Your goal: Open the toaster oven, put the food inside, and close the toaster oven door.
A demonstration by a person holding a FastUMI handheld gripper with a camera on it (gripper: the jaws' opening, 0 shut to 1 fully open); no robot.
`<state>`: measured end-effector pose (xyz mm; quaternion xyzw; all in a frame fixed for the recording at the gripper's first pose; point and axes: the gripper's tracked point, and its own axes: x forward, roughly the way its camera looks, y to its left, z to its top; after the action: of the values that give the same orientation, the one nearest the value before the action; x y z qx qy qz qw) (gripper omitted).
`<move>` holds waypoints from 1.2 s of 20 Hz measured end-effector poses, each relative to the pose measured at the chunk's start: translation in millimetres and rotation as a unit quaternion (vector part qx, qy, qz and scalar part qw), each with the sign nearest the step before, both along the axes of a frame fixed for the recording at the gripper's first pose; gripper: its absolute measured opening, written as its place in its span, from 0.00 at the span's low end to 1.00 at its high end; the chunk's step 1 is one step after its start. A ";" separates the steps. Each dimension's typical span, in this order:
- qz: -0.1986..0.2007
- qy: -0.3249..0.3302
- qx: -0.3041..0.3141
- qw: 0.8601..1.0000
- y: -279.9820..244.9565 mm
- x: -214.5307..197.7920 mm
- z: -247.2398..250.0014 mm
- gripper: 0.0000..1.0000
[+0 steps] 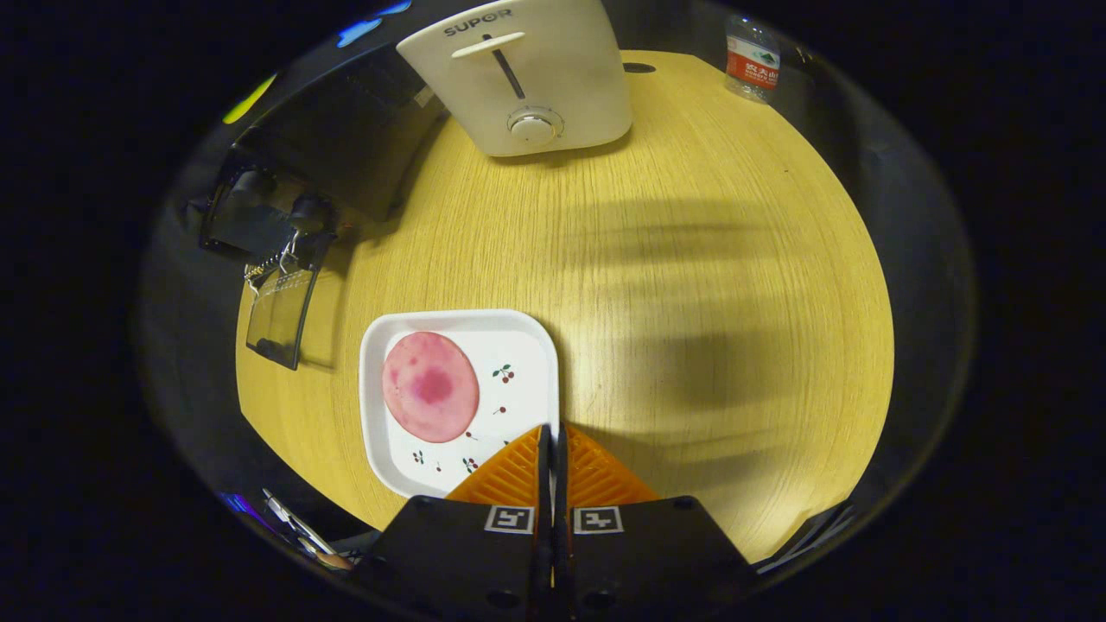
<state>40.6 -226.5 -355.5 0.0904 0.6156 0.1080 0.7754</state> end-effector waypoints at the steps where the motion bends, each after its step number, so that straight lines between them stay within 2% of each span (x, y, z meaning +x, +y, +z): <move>1: -0.001 0.005 0.011 1.000 1.2 -1.2 -2.5 0.02; 5: -0.008 0.009 0.043 0.999 1.9 -4.2 -0.5 0.02; 7: -0.036 0.019 0.079 0.996 6.0 -11.4 0.4 0.02; 13: -0.125 0.042 0.193 0.972 16.3 -27.2 22.1 0.02; 18: -0.195 0.024 0.254 0.947 6.6 -13.8 47.0 0.02; 24: -0.207 -0.012 0.272 0.940 14.4 -18.9 74.0 0.02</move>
<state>21.7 -212.0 -281.5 0.4221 0.5210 0.1100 0.7337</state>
